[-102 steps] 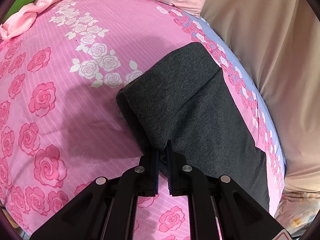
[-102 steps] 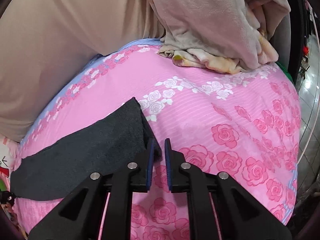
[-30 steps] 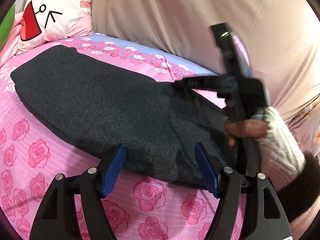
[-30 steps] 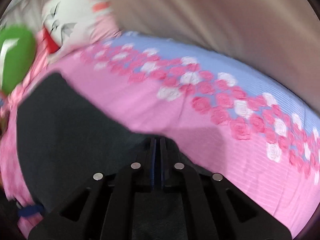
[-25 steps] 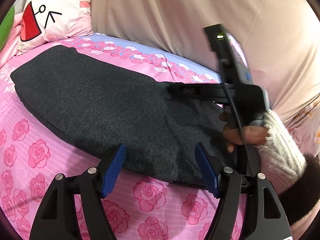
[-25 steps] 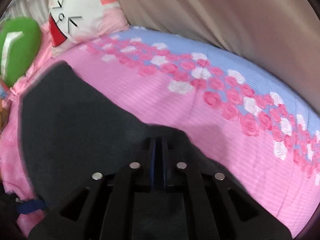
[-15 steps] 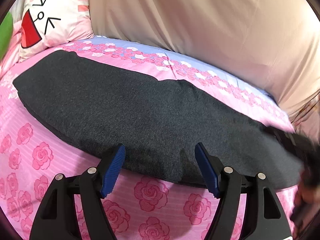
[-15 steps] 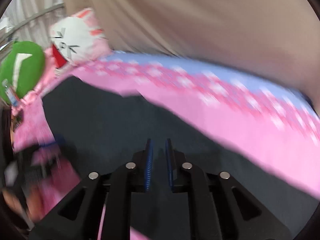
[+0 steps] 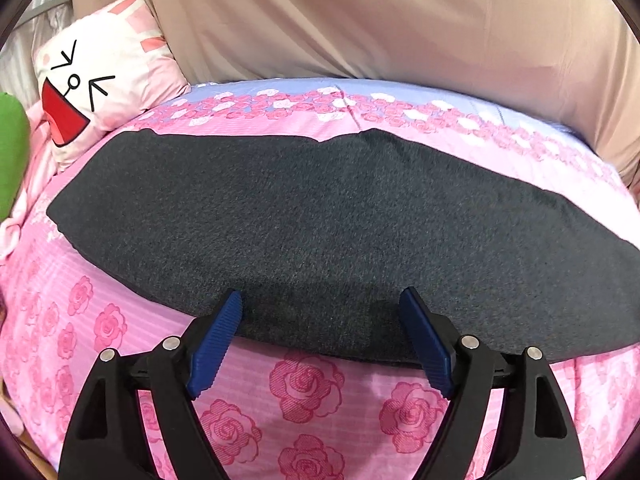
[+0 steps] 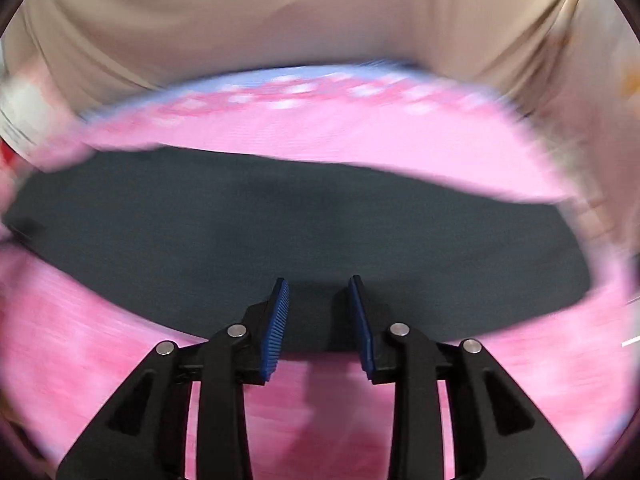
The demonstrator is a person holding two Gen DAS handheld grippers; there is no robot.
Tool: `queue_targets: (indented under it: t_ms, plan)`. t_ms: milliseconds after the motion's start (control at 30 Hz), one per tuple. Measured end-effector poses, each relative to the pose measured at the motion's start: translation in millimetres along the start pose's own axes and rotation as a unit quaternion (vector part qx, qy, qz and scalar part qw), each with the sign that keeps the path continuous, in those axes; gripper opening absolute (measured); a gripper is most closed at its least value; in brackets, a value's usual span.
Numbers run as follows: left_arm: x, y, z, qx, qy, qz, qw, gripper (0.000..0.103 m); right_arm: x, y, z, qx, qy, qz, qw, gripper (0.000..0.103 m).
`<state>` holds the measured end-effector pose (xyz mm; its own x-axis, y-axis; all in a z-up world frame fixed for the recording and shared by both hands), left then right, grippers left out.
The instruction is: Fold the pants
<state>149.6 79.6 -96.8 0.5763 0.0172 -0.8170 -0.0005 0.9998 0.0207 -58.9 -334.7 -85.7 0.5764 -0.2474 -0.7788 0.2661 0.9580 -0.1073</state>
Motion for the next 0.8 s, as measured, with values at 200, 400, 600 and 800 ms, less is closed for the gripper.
queue_targets:
  t_ms: [200, 400, 600, 800]
  plan:
    - [6, -1, -2, 0.012, 0.013, 0.029, 0.9994, 0.086, -19, -86, -31, 0.125, -0.019, 0.01, 0.992, 0.039]
    - [8, -3, -3, 0.022, 0.018, 0.046, 0.9985, 0.087, -12, -156, -37, 0.229, -0.028, 0.025, 0.973, 0.039]
    - [8, -2, -3, 0.024, 0.019, 0.049, 0.9983, 0.087, 12, -198, -29, 0.296, -0.013, 0.074, 0.952, 0.039]
    - [8, -2, -3, 0.024, 0.019, 0.049, 0.9983, 0.087, 26, -212, -6, 0.281, -0.017, 0.072, 0.957, 0.009]
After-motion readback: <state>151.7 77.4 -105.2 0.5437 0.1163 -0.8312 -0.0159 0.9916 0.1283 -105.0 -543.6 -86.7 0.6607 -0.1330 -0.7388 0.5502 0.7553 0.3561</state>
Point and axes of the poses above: each gripper's, at about its wrist camera, not at the fingertips, and x roughly the way its jaws point, y to its left, z to its top, the point moved 9 cm from there along x, roughly the way its jaws point, and after that the axes turned 7 degrees about y, right-handed, at the moved point
